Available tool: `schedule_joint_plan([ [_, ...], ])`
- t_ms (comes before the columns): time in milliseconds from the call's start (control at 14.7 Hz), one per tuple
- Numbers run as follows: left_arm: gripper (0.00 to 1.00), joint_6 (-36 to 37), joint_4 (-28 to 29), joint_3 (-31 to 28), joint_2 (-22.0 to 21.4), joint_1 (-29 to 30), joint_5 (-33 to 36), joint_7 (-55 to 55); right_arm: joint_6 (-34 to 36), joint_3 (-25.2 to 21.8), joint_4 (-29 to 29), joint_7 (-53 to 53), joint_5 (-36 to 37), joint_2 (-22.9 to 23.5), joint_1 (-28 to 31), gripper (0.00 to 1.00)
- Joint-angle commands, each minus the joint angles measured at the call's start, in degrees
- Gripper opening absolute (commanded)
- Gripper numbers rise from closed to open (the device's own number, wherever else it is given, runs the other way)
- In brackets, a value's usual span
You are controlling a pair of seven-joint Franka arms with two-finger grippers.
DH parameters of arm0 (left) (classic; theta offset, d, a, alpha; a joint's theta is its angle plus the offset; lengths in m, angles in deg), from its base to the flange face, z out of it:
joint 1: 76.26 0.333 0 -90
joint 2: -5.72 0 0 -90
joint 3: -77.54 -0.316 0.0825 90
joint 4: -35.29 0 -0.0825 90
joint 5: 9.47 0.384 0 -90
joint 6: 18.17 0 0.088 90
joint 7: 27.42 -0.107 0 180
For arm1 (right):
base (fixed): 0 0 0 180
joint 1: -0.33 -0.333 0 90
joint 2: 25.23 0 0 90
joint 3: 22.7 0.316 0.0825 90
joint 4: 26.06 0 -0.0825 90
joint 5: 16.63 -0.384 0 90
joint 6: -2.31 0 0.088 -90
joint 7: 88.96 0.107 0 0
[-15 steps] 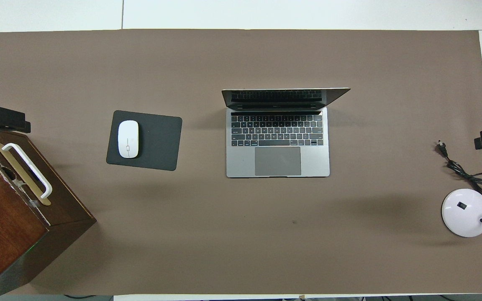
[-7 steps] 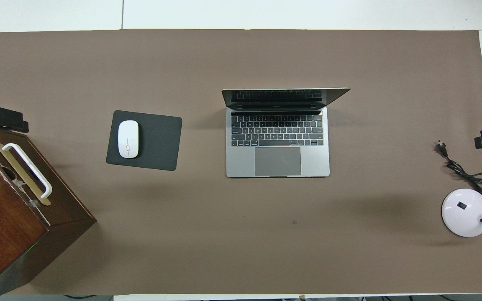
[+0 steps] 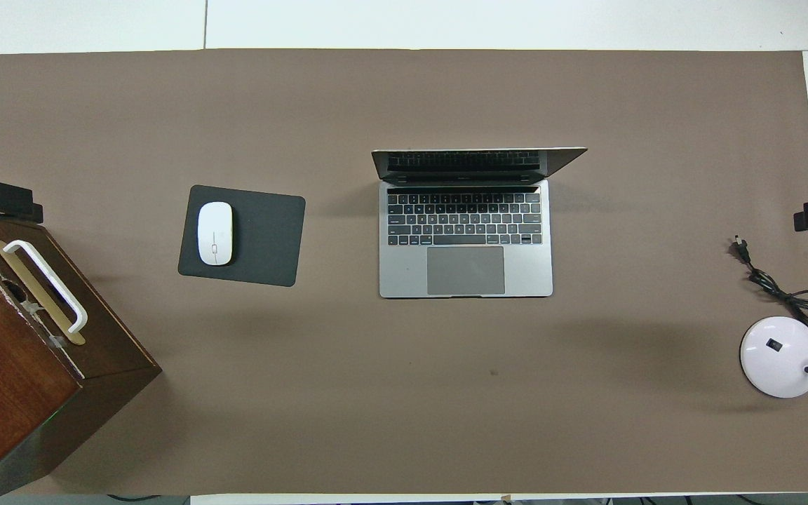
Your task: Close laptop with both arms
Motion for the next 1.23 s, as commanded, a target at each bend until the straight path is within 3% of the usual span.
schedule_joint_plan([
  [0,0.80,-0.9,1.7,0.0,-1.5,0.2,1.1,1.8,-5.4,0.4,-1.8,-0.8,-1.0,-0.5,0.7,1.00],
  [68,0.59,-1.7,1.8,0.1,-1.5,0.1,1.1,3.1,-6.8,0.4,-1.9,-1.4,-1.0,-0.5,0.7,1.00],
  [136,0.27,-2.8,2.2,0.1,-1.5,0.1,1.1,3.6,-6.9,0.4,-2.1,-1.5,-1.0,-0.4,0.7,0.99],
  [205,0.01,-3.6,2.4,0.1,-1.5,0.1,1.1,3.9,-7.0,0.4,-2.6,-1.5,-1.0,-0.5,0.7,0.92],
  [682,0.00,-6.6,2.6,0.1,-1.4,1.3,1.0,3.0,-10.9,0.5,-5.3,-1.5,-1.1,-0.1,0.4,0.05],
  [751,0.00,-8.6,2.9,0.1,-1.3,1.3,0.9,3.0,-10.9,0.5,-5.3,-1.8,-1.0,-0.2,0.3,0.00],
  [1160,0.00,-15.5,4.4,0.1,-1.2,1.2,-1.7,1.8,-14.7,0.8,-6.7,0.6,-1.0,0.5,-0.3,0.00],
])
